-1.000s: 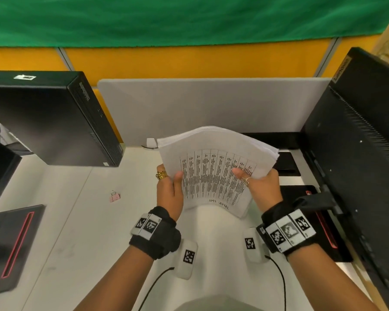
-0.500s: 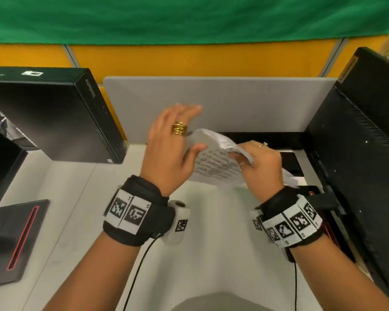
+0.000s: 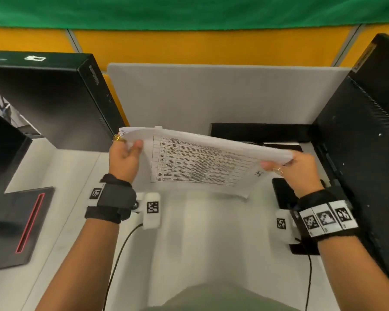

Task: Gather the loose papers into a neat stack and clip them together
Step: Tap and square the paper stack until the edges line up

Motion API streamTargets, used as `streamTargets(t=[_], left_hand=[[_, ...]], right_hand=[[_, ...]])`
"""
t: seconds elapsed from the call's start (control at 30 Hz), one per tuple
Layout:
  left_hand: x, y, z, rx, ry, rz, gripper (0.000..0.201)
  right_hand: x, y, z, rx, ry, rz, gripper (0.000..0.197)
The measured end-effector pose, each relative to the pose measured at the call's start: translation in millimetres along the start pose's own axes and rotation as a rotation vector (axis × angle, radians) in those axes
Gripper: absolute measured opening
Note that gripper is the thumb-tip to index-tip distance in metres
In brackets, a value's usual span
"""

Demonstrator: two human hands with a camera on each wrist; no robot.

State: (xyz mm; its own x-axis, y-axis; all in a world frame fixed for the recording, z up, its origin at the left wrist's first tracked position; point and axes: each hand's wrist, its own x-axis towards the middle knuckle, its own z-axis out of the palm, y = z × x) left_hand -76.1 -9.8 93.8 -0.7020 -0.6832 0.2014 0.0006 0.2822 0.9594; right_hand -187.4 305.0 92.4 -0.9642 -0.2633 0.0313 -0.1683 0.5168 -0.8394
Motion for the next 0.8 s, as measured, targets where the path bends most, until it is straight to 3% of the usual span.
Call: streamTargets(t=[0.03,0.1,0.23,0.3,0.33,0.37,0.4,0.43,0.47,0.5,0.53,0.57,0.6,0.67,0.7,0.77,0.8], left_hand=[[-2,-6,0,-0.032,-0.002,-0.042,0.025],[-8,-18,3,-0.075,-0.040,-0.080,0.027],[-18,-47,11,-0.071,-0.099,-0.145,0.036],[-27,-62,13,0.012,-0.085,-0.211,0.036],[-32,-68,14,0.048,-0.092,-0.238,0.035],[-36,-72,16,0.070,-0.107,-0.254,0.033],[-39,-74,18,0.081,-0.123,-0.261,0.031],[-40,-73,19,0.078,-0.127,-0.257,0.028],[-39,-71,19,0.058,-0.122,-0.247,0.027],[-37,-69,19,0.028,-0.115,-0.229,0.026],[-35,-64,19,-0.003,-0.105,-0.212,0.024],[-34,-57,20,-0.048,-0.095,-0.199,0.021],[-33,-51,22,-0.105,-0.079,-0.202,0.018],[-32,-47,24,-0.222,-0.008,-0.255,0.017],[-30,-49,25,-0.281,0.038,-0.313,0.019],[-27,-51,30,-0.378,0.119,-0.442,0.025],[-26,-52,31,-0.388,0.158,-0.491,0.026]], right_hand=[[-2,4,4,0.261,0.002,0.050,0.032],[-4,15,18,0.479,-0.009,0.088,0.039],[-14,31,41,0.508,0.018,0.110,0.035],[-16,50,54,0.408,-0.007,0.217,0.028],[-19,62,58,0.426,-0.170,0.264,0.026],[-16,86,54,0.371,-0.269,0.154,0.028],[-15,100,58,0.546,-0.252,0.037,0.034],[-12,110,61,0.759,-0.224,0.034,0.038],[-14,107,59,0.562,-0.132,0.077,0.032],[-16,93,67,0.392,-0.168,0.103,0.023],[-16,85,64,0.444,-0.119,0.267,0.023],[-12,82,64,0.587,0.028,0.312,0.030],[-11,79,64,0.691,0.042,0.313,0.041],[-14,83,64,0.594,0.030,0.265,0.069],[-16,79,64,0.490,-0.033,0.243,0.068],[-20,89,67,0.342,-0.091,0.232,0.043],[-21,95,70,0.317,-0.098,0.251,0.045]])
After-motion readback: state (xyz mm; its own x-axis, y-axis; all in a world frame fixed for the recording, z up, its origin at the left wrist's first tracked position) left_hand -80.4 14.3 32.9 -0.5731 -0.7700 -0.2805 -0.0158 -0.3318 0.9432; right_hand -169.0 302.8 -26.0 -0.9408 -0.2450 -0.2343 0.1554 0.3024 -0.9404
